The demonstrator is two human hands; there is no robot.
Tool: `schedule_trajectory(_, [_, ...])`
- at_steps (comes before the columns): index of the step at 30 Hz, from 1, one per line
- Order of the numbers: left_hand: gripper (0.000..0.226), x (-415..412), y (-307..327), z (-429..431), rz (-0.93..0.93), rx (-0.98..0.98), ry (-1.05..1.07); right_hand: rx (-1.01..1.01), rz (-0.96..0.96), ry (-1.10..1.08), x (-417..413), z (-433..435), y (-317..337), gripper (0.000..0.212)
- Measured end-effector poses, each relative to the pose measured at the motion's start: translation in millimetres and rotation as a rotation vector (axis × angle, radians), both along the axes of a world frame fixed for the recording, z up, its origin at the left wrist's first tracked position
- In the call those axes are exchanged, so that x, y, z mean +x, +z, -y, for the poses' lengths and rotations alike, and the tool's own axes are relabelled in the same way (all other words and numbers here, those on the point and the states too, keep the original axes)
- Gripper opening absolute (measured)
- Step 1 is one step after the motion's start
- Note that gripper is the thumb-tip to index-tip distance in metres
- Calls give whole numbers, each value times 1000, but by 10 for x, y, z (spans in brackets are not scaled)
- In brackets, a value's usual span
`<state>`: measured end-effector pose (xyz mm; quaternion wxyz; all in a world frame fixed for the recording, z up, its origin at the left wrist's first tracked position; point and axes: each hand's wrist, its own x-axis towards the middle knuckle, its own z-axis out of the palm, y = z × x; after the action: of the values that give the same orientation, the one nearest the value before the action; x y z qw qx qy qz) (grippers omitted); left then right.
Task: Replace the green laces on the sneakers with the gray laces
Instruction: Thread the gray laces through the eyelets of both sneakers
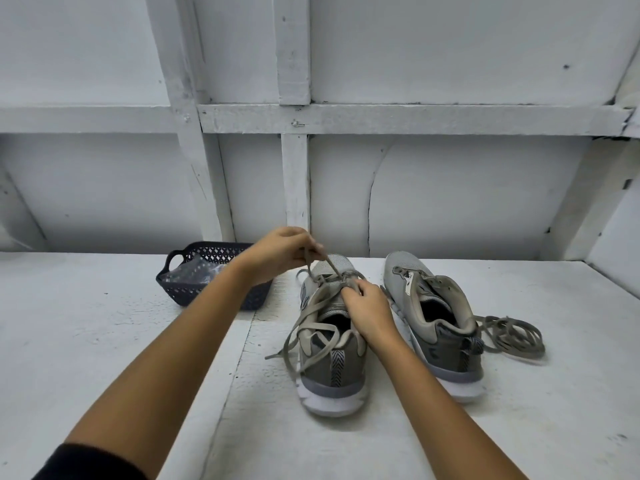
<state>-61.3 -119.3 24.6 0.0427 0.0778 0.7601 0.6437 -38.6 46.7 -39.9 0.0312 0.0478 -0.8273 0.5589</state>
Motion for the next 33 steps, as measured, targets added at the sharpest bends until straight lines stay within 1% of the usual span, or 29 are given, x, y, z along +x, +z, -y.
schedule_trajectory(2, [25, 109, 71, 178, -17, 286, 22, 5, -3, 4, 2, 0, -4, 33])
schedule_trajectory(4, [18, 175, 167, 383, -53, 534, 36, 13, -10, 10, 8, 6, 1, 34])
schedule_trajectory(5, [14, 205, 218, 491, -68, 650, 8, 19, -16, 9, 9, 6, 2, 34])
schedule_trajectory(6, [22, 237, 265, 587, -78, 714, -31, 26, -18, 9, 9, 8, 2, 34])
schedule_trajectory(8, [36, 288, 323, 711, -81, 711, -101, 32, -19, 14, 12, 7, 3, 34])
schedule_trajectory(10, [36, 306, 334, 747, -35, 594, -167, 28, -20, 24, 15, 7, 3, 35])
schedule_trajectory(11, [34, 309, 332, 719, 15, 482, -189, 24, -20, 29, 16, 7, 3, 35])
schedule_trajectory(12, [30, 306, 321, 675, 54, 320, -193, 22, -19, 32, 17, 6, 4, 35])
schedule_trajectory(13, [25, 286, 300, 605, 75, 111, -175, 21, -19, 34, 16, 7, 5, 35])
schedule_trajectory(14, [17, 256, 277, 513, 92, -128, -146, 23, -16, 37, 11, 8, 2, 35])
schedule_trajectory(15, [15, 207, 252, 414, 111, -360, -114, 29, -10, 38, 2, 9, -4, 35])
schedule_trajectory(17, [22, 52, 172, 188, 84, -760, -85, 54, 0, 32, -20, 14, -15, 36])
schedule_trajectory(18, [26, -19, 136, 63, 49, -904, -94, 72, 1, 28, -30, 19, -17, 37])
schedule_trajectory(19, [29, -81, 101, -61, 27, -1001, -103, 92, -4, 26, -39, 24, -20, 37])
schedule_trajectory(21, [31, -179, 45, -290, 36, -1109, -122, 127, -15, 25, -51, 36, -16, 36])
schedule_trajectory(23, [28, -230, -8, -457, 60, -1189, -133, 151, -17, 29, -60, 41, -12, 34])
schedule_trajectory(26, [29, -276, -91, -555, 43, -1255, -58, 191, -8, 35, -78, 46, -17, 31])
schedule_trajectory(28, [25, -301, -132, -543, 20, -1214, -20, 212, 0, 33, -80, 54, -24, 22])
schedule_trajectory(29, [23, -312, -143, -522, 14, -1163, -12, 217, -3, 27, -82, 55, -31, 18])
schedule_trajectory(31, [22, -306, -129, -480, 7, -1055, -16, 226, -8, 5, -84, 55, -31, 25])
schedule_trajectory(33, [18, -269, -107, -459, 5, -993, -42, 243, -12, -7, -70, 54, -14, 28])
